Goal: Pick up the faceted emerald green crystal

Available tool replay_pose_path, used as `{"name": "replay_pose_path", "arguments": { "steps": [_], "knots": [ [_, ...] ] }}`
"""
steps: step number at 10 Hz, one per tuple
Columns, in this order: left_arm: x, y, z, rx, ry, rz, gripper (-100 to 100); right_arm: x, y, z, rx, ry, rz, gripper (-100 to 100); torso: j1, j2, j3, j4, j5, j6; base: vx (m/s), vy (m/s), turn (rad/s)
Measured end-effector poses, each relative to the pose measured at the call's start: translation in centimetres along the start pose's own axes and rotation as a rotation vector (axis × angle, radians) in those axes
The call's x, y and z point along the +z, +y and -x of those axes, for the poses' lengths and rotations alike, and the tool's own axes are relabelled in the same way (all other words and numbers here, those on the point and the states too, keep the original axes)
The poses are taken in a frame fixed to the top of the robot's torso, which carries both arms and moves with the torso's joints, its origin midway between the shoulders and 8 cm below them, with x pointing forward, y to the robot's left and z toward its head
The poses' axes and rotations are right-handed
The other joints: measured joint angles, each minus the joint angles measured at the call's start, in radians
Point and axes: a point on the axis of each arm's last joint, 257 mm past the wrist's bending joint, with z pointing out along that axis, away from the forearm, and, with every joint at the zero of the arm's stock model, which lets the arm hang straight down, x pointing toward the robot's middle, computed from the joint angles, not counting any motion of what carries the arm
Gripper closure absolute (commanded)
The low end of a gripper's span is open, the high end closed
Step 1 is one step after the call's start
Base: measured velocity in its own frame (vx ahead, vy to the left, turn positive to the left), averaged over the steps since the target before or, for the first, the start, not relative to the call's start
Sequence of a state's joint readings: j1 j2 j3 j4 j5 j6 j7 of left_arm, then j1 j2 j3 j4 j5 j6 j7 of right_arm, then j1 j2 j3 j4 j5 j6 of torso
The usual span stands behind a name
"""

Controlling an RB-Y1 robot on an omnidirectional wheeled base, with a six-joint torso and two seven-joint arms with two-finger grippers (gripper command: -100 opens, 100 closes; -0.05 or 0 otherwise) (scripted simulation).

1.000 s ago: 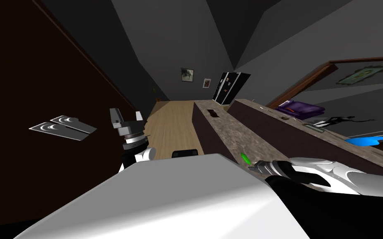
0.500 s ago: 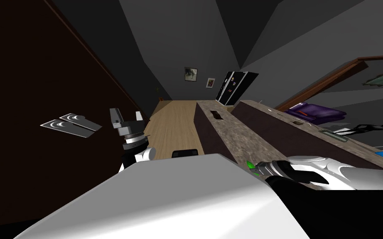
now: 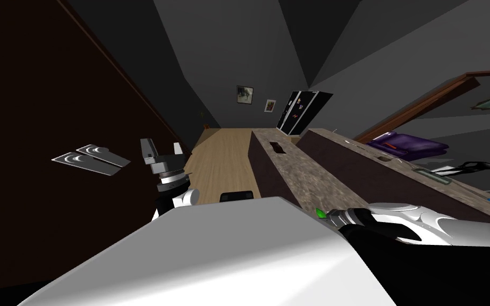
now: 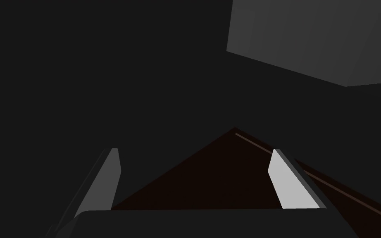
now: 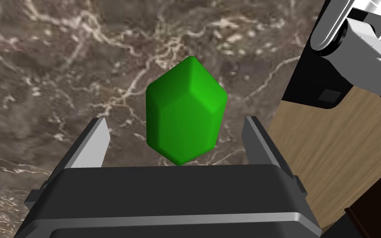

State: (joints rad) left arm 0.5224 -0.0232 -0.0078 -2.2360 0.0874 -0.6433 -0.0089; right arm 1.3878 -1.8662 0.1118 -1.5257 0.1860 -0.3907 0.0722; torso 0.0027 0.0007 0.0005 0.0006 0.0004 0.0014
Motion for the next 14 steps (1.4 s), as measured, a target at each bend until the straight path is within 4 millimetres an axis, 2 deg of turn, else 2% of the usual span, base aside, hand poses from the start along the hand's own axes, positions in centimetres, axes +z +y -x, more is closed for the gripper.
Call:
{"name": "replay_pose_path", "arguments": {
  "steps": [5, 9, 10, 14],
  "knots": [
    [0.0, 0.0, 0.0, 0.000, 0.000, 0.000, 0, 0.8, 1.5, -1.2, 0.016, -0.001, 0.000, -100, -0.002, -0.001, -0.001, 0.000, -0.001, 0.000, 0.015, -0.035, 0.040],
    [0.0, 0.0, 0.0, 0.000, 0.000, 0.000, 0, 1.7, 4.0, -2.8, 0.035, -0.002, 0.004, -100, -0.004, -0.001, -0.001, 0.000, -0.001, 0.000, 0.017, -0.043, 0.041],
    [0.0, 0.0, 0.0, 0.000, 0.000, 0.000, 0, 1.8, 4.1, -2.8, 0.034, -0.002, 0.002, 100, -0.002, -0.001, -0.001, 0.000, -0.001, 0.000, 0.000, 0.000, 0.000],
    [0.0, 0.0, 0.0, 0.000, 0.000, 0.000, 0, 1.8, 4.1, -2.9, 0.036, -0.002, 0.002, 100, -0.001, 0.000, 0.000, 0.000, -0.001, 0.000, 0.000, 0.000, 0.000]
  ]
}}
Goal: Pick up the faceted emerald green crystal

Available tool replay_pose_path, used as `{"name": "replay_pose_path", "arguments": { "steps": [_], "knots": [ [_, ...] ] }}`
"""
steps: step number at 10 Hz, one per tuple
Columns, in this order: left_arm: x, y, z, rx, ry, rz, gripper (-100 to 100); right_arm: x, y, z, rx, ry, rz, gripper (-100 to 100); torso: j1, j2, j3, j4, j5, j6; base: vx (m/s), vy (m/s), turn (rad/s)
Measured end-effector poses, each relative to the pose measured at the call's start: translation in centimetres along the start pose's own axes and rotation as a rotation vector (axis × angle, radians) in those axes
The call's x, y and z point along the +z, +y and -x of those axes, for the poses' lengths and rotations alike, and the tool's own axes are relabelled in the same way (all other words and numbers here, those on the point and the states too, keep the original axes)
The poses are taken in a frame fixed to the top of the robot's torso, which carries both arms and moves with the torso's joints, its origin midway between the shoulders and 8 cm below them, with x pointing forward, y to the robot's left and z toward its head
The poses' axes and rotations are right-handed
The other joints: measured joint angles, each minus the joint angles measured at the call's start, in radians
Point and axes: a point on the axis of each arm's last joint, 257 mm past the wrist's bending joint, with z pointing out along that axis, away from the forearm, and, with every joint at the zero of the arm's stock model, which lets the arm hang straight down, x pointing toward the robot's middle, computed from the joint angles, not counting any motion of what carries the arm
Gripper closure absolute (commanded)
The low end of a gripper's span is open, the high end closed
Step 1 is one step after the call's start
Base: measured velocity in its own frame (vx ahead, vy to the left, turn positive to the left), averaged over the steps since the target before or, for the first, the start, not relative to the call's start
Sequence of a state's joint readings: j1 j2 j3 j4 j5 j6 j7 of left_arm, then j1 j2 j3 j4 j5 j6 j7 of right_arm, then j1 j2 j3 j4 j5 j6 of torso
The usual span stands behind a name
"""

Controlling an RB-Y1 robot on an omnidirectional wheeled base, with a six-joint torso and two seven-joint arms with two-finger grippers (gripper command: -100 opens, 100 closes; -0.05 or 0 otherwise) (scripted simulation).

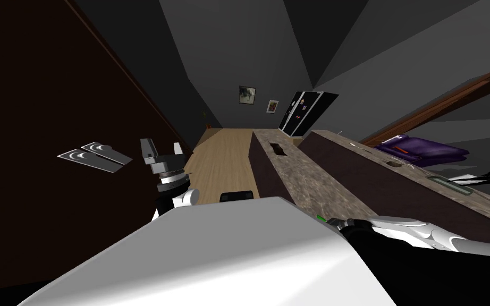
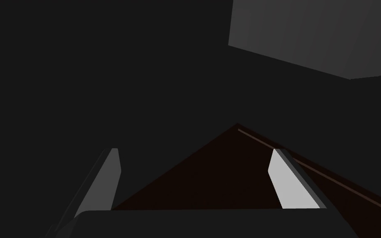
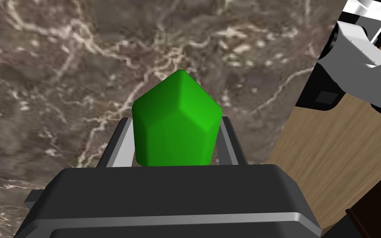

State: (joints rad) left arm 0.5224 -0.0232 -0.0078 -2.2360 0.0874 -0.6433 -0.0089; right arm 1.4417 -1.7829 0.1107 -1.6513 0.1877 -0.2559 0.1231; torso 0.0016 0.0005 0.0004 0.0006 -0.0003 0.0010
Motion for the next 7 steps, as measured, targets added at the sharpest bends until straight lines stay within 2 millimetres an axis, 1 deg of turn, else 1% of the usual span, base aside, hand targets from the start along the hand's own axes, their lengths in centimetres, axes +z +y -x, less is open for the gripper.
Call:
{"name": "replay_pose_path", "arguments": {
  "steps": [1, 2, 5, 7],
  "knots": [
    [0.0, 0.0, 0.0, 0.000, 0.000, 0.000, 0, 0.0, 0.0, 0.0, 0.000, 0.000, 0.000, 0, 0.000, 0.000, 0.000, 0.000, 0.000, 0.000, 0.000, 0.000, 0.000],
    [0.0, 0.0, 0.0, 0.000, 0.000, 0.000, 0, 0.0, 0.0, 0.0, 0.000, 0.000, 0.000, 100, 0.000, 0.000, 0.000, 0.000, 0.000, 0.000, -0.012, 0.049, -0.084],
    [0.0, 0.0, 0.0, 0.000, 0.000, 0.000, 0, -0.7, -2.0, 1.2, -0.018, 0.002, -0.004, 100, 0.003, 0.001, 0.001, 0.000, 0.001, 0.000, -0.023, 0.061, -0.061],
    [0.0, 0.0, 0.0, 0.000, 0.000, 0.000, 0, -1.4, -2.9, 2.1, -0.024, 0.004, -0.001, 100, 0.003, 0.001, 0.001, 0.000, 0.001, 0.000, -0.023, 0.043, -0.027]
  ]
}}
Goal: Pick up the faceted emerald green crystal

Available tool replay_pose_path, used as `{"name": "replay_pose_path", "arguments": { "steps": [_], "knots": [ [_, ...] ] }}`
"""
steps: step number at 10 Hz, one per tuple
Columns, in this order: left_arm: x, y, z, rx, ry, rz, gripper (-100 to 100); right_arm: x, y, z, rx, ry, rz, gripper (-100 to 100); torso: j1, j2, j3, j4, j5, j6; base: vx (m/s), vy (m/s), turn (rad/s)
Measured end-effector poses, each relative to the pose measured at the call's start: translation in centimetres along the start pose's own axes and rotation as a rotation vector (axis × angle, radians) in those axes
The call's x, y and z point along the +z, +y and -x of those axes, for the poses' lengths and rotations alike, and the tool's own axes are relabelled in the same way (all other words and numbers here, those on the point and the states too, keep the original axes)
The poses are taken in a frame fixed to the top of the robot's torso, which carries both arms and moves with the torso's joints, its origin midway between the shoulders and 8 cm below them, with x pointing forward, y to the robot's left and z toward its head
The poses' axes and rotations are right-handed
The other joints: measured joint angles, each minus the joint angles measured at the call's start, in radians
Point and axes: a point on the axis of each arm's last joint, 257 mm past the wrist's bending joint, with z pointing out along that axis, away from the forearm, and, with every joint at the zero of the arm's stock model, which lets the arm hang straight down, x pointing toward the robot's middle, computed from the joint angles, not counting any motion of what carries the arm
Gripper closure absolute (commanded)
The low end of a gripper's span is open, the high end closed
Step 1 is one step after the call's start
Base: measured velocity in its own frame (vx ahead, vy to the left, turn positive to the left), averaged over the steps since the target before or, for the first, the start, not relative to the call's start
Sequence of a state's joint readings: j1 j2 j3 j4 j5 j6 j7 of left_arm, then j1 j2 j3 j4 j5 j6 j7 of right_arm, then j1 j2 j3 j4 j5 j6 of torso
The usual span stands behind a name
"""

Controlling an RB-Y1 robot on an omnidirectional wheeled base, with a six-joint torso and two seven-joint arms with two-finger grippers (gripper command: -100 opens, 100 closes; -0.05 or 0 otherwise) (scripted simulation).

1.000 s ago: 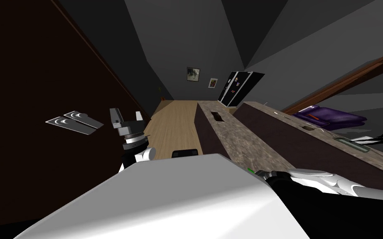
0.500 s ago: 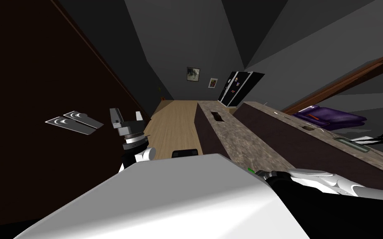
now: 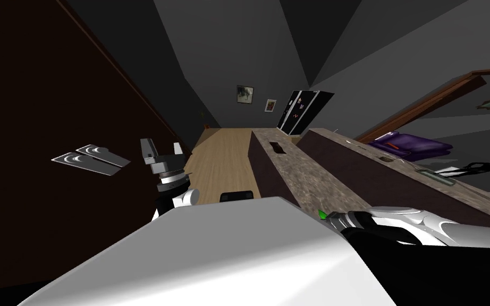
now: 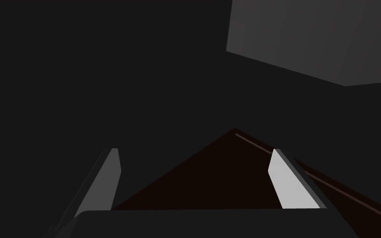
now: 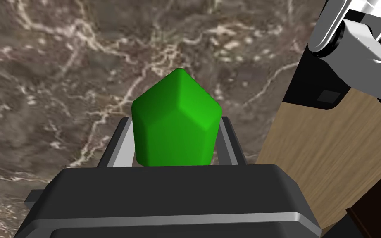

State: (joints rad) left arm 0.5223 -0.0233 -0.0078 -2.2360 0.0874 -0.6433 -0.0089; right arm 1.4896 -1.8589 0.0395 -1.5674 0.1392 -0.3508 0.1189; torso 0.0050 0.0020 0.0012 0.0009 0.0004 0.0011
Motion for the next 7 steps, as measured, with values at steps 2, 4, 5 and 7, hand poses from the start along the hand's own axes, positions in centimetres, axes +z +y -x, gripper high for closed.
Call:
{"name": "replay_pose_path", "arguments": {
  "steps": [2, 4, 5, 7],
  "knots": [
    [0.0, 0.0, 0.0, 0.000, 0.000, 0.000, 0, -0.2, -0.4, -0.3, -0.003, 0.010, 0.002, 100, -0.003, -0.001, 0.000, 0.000, -0.001, 0.000, -0.004, 0.005, 0.003],
    [0.0, 0.0, 0.0, 0.000, 0.000, 0.000, 0, -0.5, -1.0, 0.7, -0.006, 0.003, 0.000, 100, -0.003, -0.001, -0.001, 0.000, 0.000, 0.000, -0.012, 0.030, -0.045],
    [0.0, 0.0, 0.0, 0.000, 0.000, 0.000, 0, -0.7, -1.4, 0.8, -0.011, 0.003, 0.000, 100, -0.002, -0.001, 0.000, 0.000, -0.001, 0.000, -0.010, 0.021, 0.001],
    [0.0, 0.0, 0.0, 0.000, 0.000, 0.000, 0, -0.7, -1.4, 0.5, -0.010, 0.011, 0.002, 0, -0.003, -0.001, -0.001, 0.000, -0.001, 0.000, -0.002, 0.004, 0.000]
  ]
}}
